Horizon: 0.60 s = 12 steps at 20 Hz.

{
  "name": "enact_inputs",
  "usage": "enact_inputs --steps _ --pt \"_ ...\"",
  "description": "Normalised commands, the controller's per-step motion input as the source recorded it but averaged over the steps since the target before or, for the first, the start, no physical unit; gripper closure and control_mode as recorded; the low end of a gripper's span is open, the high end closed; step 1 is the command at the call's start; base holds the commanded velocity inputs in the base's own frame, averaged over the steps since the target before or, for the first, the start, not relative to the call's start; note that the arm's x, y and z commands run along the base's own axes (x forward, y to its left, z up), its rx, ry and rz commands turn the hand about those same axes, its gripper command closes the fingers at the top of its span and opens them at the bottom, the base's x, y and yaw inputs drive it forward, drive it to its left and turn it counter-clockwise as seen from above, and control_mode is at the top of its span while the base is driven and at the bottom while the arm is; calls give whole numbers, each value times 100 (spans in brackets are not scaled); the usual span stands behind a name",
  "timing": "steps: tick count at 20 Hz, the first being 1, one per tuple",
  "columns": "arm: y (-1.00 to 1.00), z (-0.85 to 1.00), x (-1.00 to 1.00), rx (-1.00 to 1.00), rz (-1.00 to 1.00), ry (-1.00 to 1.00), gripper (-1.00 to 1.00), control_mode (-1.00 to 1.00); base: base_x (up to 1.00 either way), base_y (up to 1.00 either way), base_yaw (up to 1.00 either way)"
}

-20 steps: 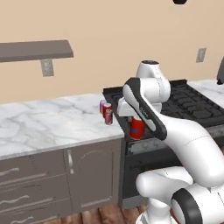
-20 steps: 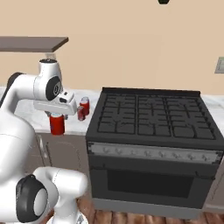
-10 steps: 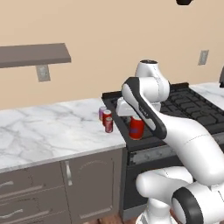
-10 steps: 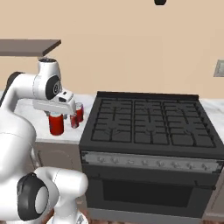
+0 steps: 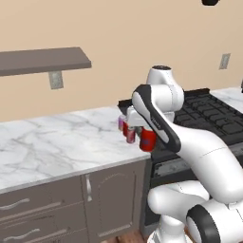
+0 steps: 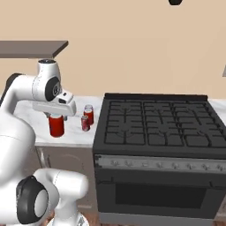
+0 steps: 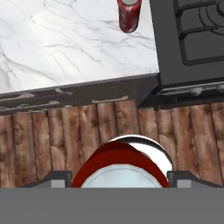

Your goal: Four empty soda cans are scattered around the kitchen. Gather all the cans and cluster them next to the stove for recycling.

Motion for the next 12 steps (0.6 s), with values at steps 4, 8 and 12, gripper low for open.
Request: enact_inputs --steps 4,8,12 --pt "0 0 0 0 0 0 100 100 39 47 -4" --pt "0 -1 6 0 0 -1 100 -100 28 21 -1" --pt "1 0 4 0 0 -1 100 -100 0 0 0"
